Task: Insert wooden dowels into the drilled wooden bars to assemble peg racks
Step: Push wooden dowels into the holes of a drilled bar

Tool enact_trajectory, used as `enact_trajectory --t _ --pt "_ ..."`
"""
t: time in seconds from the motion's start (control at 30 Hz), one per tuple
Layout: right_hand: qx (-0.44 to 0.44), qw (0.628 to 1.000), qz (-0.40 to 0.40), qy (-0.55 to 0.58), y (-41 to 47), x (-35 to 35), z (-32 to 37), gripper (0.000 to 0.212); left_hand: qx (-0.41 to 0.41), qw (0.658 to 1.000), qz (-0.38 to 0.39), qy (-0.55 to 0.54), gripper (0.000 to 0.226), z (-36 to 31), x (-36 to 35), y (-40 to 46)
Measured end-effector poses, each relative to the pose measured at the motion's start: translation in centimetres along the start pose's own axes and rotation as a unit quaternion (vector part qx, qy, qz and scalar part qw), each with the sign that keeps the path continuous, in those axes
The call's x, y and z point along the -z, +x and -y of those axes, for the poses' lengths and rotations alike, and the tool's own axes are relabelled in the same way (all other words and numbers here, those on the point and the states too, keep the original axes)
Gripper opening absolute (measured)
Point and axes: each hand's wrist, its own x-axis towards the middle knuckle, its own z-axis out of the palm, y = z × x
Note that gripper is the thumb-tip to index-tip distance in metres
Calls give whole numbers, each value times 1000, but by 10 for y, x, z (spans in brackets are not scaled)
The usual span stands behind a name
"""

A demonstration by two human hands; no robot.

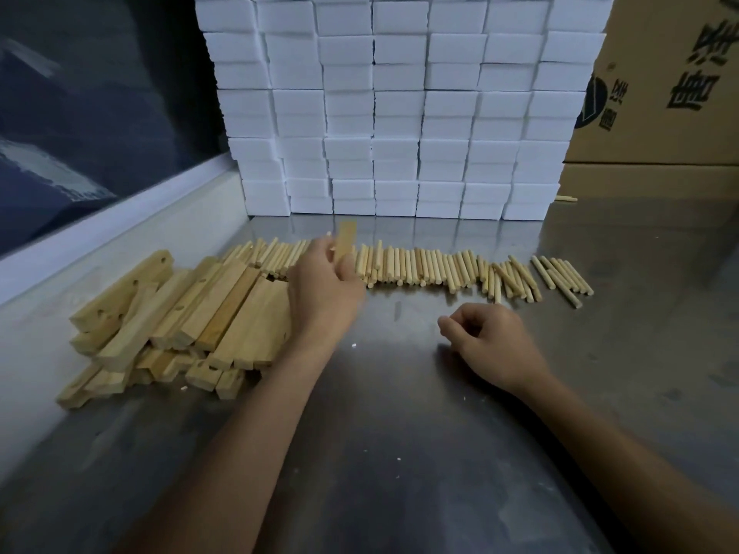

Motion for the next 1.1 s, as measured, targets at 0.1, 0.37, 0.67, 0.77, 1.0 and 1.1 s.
enact_trajectory --t 0.1,0.37,0.67,0.77,1.0,1.1 --pt "-3 1000 -11 -9 1 -2 -2 24 204 935 124 -261 17 4 -16 -4" --pt "-69 975 -139 -159 45 -9 -8 26 264 856 186 -405 11 22 -23 -10" --pt "-107 964 -153 -191 75 -24 -10 34 249 847 209 -422 10 26 -20 -11" --pt "-104 968 -175 -148 70 -20 -10 27 249 842 215 -428 12 27 -19 -11" --pt "-18 953 -289 91 49 11 5 14 245 819 256 -451 30 26 -16 -12" --pt "-7 935 -300 189 37 17 12 14 252 802 281 -462 33 25 -14 -13"
